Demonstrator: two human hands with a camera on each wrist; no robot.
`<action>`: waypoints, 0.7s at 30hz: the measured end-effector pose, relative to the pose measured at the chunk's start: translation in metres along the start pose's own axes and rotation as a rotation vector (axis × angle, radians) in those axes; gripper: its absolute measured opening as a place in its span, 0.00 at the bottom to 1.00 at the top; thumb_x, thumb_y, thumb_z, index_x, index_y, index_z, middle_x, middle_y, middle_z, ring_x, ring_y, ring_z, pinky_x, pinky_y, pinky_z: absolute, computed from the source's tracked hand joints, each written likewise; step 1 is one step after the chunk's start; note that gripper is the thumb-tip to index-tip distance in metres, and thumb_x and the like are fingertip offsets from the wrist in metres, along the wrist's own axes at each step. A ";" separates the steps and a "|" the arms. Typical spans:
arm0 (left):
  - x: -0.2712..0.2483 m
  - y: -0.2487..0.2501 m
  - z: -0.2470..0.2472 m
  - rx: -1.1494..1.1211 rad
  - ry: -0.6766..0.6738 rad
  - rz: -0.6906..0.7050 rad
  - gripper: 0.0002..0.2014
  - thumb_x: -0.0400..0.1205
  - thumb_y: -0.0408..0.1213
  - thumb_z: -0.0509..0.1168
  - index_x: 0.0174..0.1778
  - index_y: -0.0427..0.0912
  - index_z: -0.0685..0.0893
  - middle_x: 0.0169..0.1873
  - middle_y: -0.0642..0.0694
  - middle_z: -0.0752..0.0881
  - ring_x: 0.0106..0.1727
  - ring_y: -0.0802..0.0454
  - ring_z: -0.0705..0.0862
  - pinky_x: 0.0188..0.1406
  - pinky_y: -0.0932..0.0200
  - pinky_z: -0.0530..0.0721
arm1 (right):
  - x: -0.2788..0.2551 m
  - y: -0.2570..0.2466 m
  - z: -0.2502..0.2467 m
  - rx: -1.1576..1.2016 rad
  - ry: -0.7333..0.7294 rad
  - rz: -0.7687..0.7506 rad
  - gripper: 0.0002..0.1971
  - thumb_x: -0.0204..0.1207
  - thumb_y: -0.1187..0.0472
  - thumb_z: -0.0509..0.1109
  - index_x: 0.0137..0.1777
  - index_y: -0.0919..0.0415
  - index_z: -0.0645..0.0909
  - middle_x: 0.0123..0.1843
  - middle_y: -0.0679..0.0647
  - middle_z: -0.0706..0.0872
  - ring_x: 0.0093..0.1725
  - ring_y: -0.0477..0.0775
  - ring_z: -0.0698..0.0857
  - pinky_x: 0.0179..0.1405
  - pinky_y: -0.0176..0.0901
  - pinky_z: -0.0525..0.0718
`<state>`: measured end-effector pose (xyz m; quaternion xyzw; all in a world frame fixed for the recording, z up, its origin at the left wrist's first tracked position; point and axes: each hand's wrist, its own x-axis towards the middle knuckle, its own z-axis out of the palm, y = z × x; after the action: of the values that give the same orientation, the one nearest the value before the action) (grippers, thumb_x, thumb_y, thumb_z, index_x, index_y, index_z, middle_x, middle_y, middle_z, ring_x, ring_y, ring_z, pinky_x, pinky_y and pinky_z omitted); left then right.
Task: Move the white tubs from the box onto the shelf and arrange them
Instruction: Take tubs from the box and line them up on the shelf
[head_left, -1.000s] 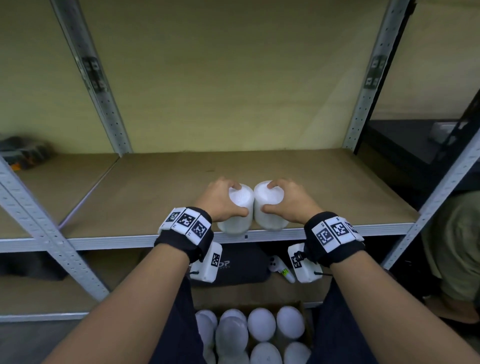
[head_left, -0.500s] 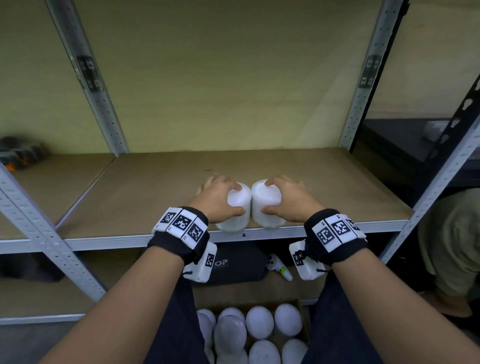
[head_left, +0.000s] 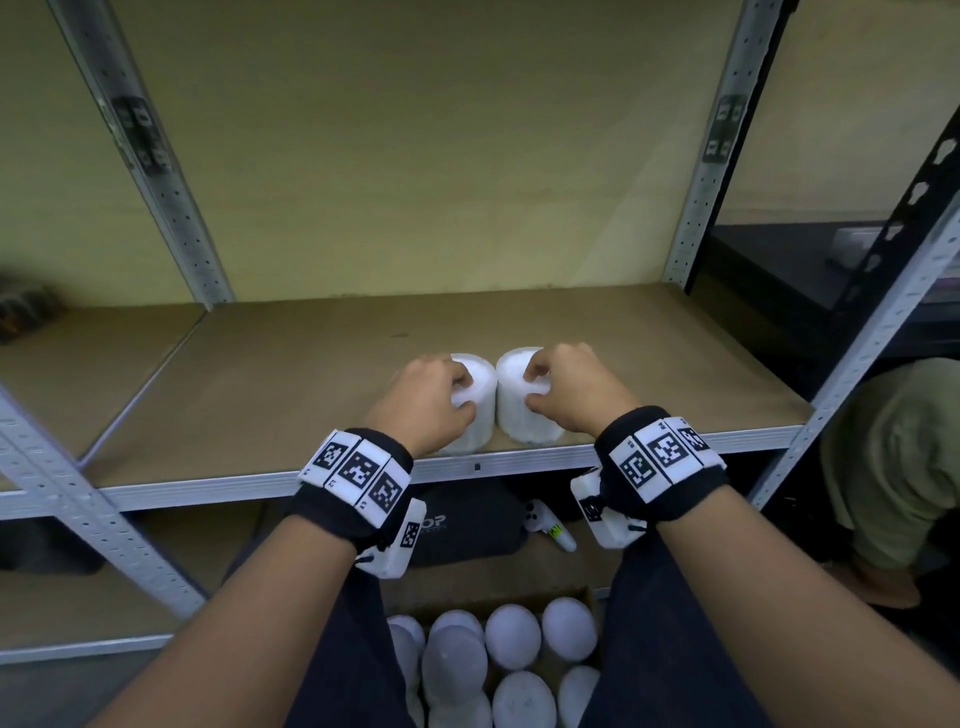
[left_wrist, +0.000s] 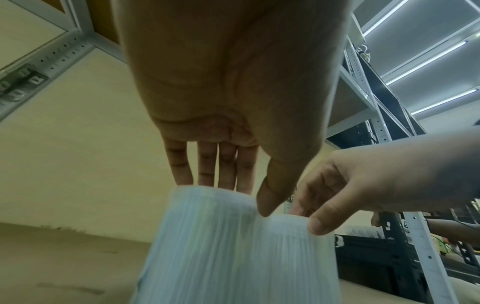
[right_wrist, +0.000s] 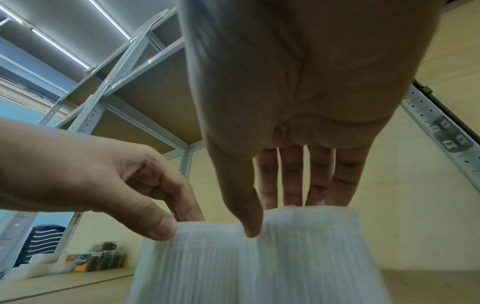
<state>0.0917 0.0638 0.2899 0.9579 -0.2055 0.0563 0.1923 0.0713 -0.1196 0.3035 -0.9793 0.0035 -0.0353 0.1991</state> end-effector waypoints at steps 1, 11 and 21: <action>0.002 0.000 0.001 -0.008 0.002 0.007 0.17 0.80 0.42 0.65 0.64 0.43 0.83 0.62 0.48 0.83 0.65 0.49 0.80 0.63 0.55 0.79 | 0.002 0.002 -0.001 0.003 0.006 0.007 0.17 0.74 0.62 0.73 0.63 0.58 0.84 0.65 0.56 0.85 0.62 0.56 0.84 0.63 0.48 0.84; 0.071 0.022 0.023 -0.025 -0.085 0.054 0.18 0.80 0.40 0.66 0.67 0.42 0.82 0.66 0.43 0.83 0.62 0.45 0.84 0.62 0.54 0.82 | 0.042 0.039 -0.019 -0.051 0.004 0.130 0.15 0.74 0.61 0.73 0.61 0.58 0.84 0.61 0.58 0.86 0.59 0.59 0.85 0.58 0.47 0.83; 0.149 0.035 0.043 -0.010 -0.137 0.063 0.18 0.80 0.38 0.66 0.66 0.41 0.82 0.68 0.40 0.81 0.66 0.43 0.82 0.65 0.51 0.81 | 0.098 0.076 -0.028 -0.072 0.014 0.203 0.15 0.75 0.62 0.73 0.61 0.58 0.84 0.63 0.58 0.86 0.60 0.59 0.85 0.58 0.46 0.82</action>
<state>0.2134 -0.0381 0.2902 0.9516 -0.2483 -0.0042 0.1808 0.1681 -0.2028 0.3065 -0.9802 0.1053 -0.0217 0.1662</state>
